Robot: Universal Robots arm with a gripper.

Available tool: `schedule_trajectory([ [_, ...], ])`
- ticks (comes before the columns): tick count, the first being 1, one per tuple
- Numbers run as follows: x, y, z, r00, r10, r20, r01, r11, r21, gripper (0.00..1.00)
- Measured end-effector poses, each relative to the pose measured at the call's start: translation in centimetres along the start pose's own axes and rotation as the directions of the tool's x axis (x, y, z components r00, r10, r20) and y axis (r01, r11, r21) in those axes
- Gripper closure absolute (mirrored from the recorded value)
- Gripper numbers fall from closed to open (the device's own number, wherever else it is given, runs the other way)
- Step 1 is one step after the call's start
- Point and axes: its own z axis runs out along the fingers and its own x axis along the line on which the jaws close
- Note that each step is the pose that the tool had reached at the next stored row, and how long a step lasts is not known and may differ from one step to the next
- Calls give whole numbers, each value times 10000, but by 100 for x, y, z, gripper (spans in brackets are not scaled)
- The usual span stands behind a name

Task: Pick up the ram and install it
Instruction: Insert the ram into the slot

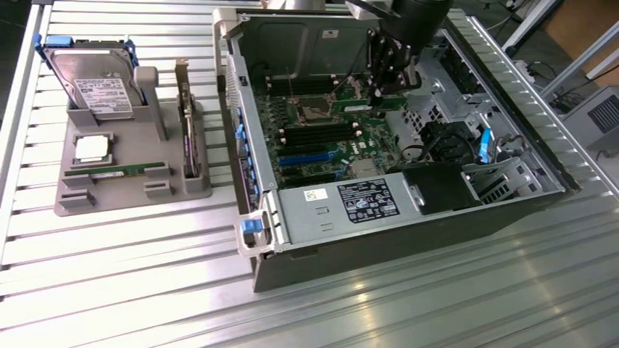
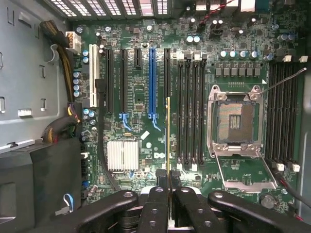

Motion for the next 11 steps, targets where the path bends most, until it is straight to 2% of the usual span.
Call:
schedule_trajectory([
  [6,-72,1,29,10000,1,0,-1,10000,0,88],
  [11,-79,1,76,10000,0,0,0,10000,0,88],
])
